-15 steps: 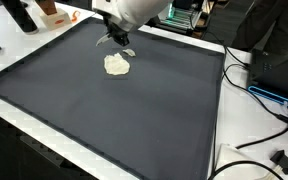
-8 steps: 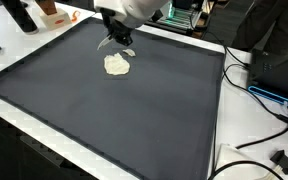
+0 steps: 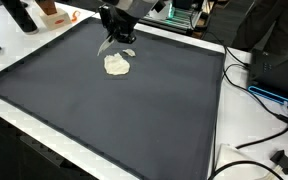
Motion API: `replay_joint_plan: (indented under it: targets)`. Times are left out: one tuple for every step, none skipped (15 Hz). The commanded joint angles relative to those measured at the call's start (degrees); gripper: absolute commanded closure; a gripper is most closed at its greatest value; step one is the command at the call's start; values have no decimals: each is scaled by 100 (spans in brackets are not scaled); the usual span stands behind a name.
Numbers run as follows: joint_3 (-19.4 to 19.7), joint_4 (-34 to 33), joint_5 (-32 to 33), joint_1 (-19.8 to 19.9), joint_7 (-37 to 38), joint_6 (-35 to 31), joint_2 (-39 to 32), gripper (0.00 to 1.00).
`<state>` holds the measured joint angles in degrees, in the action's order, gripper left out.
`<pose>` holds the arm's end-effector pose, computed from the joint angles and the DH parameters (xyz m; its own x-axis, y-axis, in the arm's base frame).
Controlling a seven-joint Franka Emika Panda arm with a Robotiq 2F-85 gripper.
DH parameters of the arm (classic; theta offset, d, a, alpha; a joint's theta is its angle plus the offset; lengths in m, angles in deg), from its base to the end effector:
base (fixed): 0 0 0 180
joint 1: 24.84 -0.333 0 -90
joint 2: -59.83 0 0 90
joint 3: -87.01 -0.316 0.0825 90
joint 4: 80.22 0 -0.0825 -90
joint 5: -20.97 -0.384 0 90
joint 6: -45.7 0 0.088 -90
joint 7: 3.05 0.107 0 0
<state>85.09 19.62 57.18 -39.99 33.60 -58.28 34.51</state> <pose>0.6109 0.1348 0.3106 0.9960 -0.0808 -0.0372 -0.0409 -0.7872 0.6153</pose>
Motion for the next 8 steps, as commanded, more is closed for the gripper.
replay_joint_plan:
  targets:
    - [-90,410,-204,132,-337,-438,390,99]
    - [-96,470,-244,146,-416,-541,463,99]
    - [-105,537,-296,163,-517,-647,541,99]
    - [-118,597,-362,184,-627,-757,618,99]
    - [-126,675,-449,207,-744,-891,710,99]
    - [-127,739,-538,224,-852,-1002,781,99]
    - [-133,821,-654,252,-991,-1146,873,99]
    - [-139,890,-770,275,-1128,-1249,948,99]
